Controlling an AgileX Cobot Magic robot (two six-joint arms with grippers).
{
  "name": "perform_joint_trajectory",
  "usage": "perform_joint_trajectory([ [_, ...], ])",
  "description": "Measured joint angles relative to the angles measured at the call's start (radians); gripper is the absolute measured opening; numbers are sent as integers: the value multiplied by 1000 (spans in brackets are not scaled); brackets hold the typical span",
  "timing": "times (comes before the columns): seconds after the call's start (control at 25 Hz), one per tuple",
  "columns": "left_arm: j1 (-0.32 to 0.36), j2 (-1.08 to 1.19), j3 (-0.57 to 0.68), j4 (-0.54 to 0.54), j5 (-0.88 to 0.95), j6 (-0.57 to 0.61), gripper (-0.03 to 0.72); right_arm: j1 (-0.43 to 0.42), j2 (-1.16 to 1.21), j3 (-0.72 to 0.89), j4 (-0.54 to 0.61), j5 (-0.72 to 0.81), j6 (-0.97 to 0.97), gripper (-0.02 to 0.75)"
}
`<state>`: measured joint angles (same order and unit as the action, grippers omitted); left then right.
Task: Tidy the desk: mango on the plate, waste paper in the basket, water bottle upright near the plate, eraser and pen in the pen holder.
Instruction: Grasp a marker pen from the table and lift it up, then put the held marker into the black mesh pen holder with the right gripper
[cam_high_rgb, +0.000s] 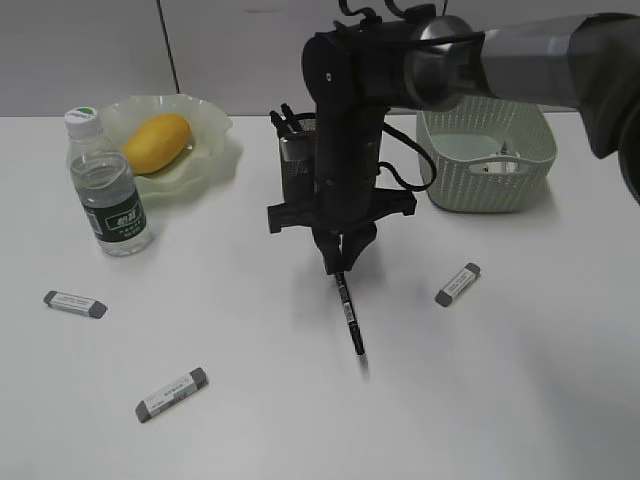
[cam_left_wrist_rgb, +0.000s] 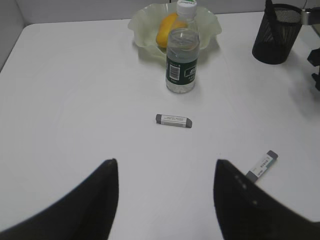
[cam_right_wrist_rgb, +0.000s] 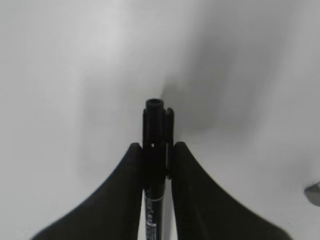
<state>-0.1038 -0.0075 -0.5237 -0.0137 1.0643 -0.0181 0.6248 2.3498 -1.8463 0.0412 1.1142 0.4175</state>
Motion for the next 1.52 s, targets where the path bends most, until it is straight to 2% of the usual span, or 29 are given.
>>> perform_joint_trajectory([
  [0.32,0,0,0,0,0,0,456,68,-70,26,-15,-24,-78,151],
  [0.56,0,0,0,0,0,0,452,77,-201,128,32,-177,-265,150],
  [0.72,0,0,0,0,0,0,449,83,-337,307,60,-372,-359,150],
  [1.0,0,0,0,0,0,0,445,83,-578,623,61,-912,-393,150],
  [1.32,0,0,0,-1,0,0,445,67,-616,645,65,-1324,-409,150],
  [1.52,0,0,0,-1,0,0,440,-14,-573,641,68,-1465,-418,148],
])
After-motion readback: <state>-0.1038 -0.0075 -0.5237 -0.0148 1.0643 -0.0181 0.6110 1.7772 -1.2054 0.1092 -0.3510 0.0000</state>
